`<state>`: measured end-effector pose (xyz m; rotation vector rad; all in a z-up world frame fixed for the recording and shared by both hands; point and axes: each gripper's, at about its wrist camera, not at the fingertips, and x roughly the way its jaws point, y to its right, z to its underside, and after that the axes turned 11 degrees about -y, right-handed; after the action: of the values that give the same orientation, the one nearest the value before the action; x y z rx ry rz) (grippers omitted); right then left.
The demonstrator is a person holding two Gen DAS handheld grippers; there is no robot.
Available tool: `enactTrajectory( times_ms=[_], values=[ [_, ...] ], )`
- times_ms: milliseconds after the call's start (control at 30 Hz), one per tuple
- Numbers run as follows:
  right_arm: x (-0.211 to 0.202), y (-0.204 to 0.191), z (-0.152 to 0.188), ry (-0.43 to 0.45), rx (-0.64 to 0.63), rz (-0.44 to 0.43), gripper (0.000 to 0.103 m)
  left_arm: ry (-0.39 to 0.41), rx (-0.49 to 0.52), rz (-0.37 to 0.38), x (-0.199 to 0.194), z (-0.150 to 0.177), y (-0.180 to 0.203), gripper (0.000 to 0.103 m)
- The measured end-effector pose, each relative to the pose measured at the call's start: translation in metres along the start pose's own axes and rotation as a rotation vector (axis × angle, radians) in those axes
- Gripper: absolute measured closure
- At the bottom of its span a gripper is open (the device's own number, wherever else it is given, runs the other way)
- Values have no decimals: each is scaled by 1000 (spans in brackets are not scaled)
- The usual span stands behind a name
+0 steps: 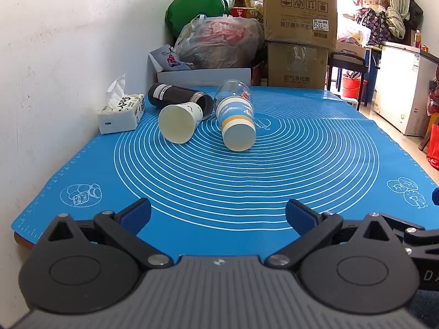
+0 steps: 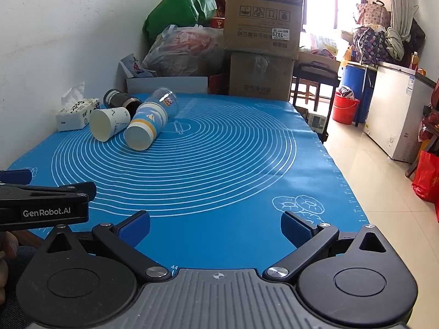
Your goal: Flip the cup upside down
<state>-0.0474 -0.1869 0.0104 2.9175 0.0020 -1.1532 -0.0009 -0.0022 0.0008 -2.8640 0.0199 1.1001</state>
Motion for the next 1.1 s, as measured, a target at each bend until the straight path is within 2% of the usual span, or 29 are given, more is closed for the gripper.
enactTrajectory(
  times_ms=[1100],
  values=[
    [2, 0, 1, 0, 1, 1, 0, 4, -4, 4, -2, 2, -1, 0]
  ],
)
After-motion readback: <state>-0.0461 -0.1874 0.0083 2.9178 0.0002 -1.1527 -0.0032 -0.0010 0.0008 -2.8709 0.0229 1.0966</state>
